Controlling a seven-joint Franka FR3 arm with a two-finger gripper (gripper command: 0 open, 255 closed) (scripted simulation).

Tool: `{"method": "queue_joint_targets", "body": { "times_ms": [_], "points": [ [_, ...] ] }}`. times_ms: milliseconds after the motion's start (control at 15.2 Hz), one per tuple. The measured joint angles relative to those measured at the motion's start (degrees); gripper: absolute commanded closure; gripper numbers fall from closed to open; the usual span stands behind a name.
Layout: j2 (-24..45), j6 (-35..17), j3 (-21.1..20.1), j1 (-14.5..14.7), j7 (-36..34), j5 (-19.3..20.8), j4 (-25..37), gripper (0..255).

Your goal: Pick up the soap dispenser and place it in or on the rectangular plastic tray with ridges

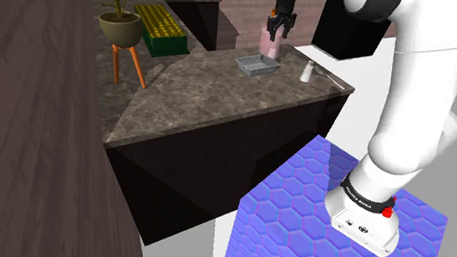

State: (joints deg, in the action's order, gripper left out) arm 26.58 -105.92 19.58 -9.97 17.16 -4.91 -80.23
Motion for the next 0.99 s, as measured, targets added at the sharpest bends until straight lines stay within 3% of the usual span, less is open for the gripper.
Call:
{"method": "queue_joint_targets", "body": {
  "times_ms": [198, 330, 396, 528, 990],
  "points": [
    [10.12, 5.62, -0.91, -2.98, 0.35, -2.34, 15.67, 255],
    [18.81, 12.04, -1.77, -5.92, 0.03, -3.72, 30.96, 255],
    [21.53, 13.7, -2.09, -6.83, -0.04, -4.1, 35.37, 255],
    [23.52, 13.96, -2.34, -7.35, -0.07, -4.37, 37.59, 255],
    [21.64, 7.15, -2.16, -5.96, 0.23, -4.25, 28.69, 255]
  ]
}}
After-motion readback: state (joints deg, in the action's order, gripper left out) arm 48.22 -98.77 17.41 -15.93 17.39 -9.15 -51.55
